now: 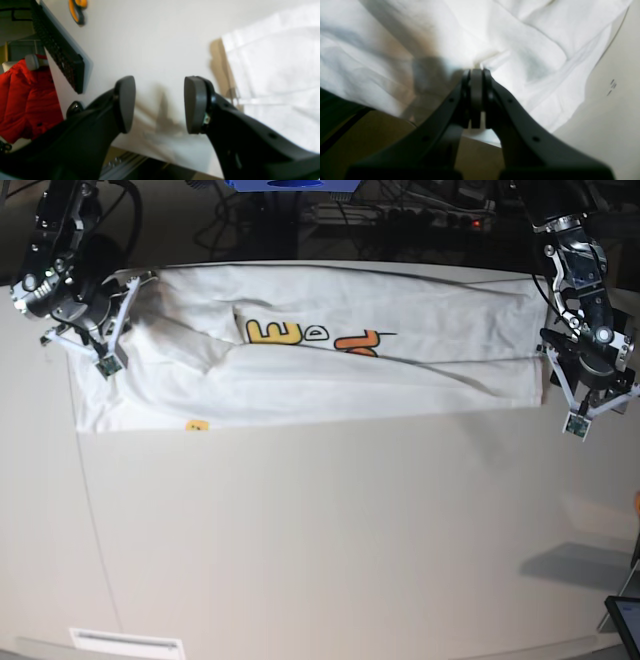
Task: Fold the T-shirt properly
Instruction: 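Release the shirt and move both grippers outward from the folded shirt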
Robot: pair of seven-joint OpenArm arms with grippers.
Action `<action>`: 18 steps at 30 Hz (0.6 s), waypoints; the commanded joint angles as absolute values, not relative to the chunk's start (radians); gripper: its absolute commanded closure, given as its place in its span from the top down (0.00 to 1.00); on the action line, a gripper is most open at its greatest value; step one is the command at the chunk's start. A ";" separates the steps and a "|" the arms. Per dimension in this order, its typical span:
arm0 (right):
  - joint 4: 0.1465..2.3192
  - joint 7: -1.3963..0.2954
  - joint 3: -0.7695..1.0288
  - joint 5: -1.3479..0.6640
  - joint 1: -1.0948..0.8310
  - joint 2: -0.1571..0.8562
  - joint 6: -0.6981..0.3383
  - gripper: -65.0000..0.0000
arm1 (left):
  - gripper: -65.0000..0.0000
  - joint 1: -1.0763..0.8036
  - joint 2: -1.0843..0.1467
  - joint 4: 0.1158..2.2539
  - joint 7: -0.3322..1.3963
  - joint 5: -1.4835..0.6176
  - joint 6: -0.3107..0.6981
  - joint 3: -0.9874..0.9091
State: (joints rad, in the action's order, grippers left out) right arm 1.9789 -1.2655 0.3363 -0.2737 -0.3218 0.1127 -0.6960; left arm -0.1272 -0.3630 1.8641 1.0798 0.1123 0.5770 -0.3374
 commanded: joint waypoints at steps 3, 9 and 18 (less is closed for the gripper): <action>1.998 -1.259 0.344 -0.278 -0.317 0.122 -0.698 0.13 | 0.48 -0.077 -0.378 1.880 1.075 0.122 0.570 -0.312; 1.998 -1.265 0.440 -0.282 -0.315 0.119 -0.698 0.55 | 0.48 -0.030 -0.351 1.888 1.076 0.116 0.570 -0.271; 2.003 -1.250 0.618 -0.280 -0.271 0.163 -0.698 0.70 | 0.48 0.016 -0.274 1.929 1.076 0.084 0.573 -0.269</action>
